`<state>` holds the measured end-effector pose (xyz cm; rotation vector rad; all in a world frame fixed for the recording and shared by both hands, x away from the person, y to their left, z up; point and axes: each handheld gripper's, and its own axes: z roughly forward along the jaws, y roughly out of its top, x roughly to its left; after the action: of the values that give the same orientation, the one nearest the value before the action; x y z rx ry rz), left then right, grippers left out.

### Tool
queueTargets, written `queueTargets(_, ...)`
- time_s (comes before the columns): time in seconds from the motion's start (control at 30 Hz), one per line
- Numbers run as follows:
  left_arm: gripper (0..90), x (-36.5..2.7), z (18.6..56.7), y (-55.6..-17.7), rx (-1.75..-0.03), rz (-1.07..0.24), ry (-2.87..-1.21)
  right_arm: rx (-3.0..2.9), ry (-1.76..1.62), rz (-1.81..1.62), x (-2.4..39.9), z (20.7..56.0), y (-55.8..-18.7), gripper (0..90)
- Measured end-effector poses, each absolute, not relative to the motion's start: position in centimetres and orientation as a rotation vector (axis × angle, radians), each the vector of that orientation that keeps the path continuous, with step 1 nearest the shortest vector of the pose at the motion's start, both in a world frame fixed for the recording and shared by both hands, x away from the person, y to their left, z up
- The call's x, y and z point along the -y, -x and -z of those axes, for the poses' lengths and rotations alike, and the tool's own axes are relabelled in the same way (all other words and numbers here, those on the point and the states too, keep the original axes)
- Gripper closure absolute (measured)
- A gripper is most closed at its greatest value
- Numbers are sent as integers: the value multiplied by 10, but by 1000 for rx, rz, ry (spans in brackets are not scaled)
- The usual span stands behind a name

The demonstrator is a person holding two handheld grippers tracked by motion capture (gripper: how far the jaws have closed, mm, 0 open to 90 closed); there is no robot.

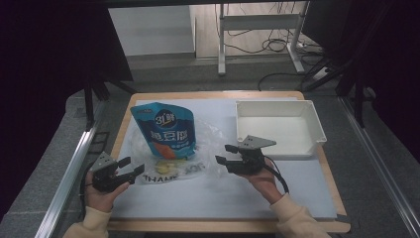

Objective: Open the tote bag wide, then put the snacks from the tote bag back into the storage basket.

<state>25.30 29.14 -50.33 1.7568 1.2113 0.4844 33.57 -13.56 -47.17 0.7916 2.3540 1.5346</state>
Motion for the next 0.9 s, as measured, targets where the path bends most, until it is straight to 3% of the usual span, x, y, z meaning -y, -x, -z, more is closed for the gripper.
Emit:
queueTargets(0.53,306,-289,505,-255,-1198,-485,-1779,-2352,-773,-1517,130,466,-331,345)
queueTargets(0.9,306,-290,507,-254,-1187,-474,-1791,-2348,-795,-1538,120,461,-334,338)
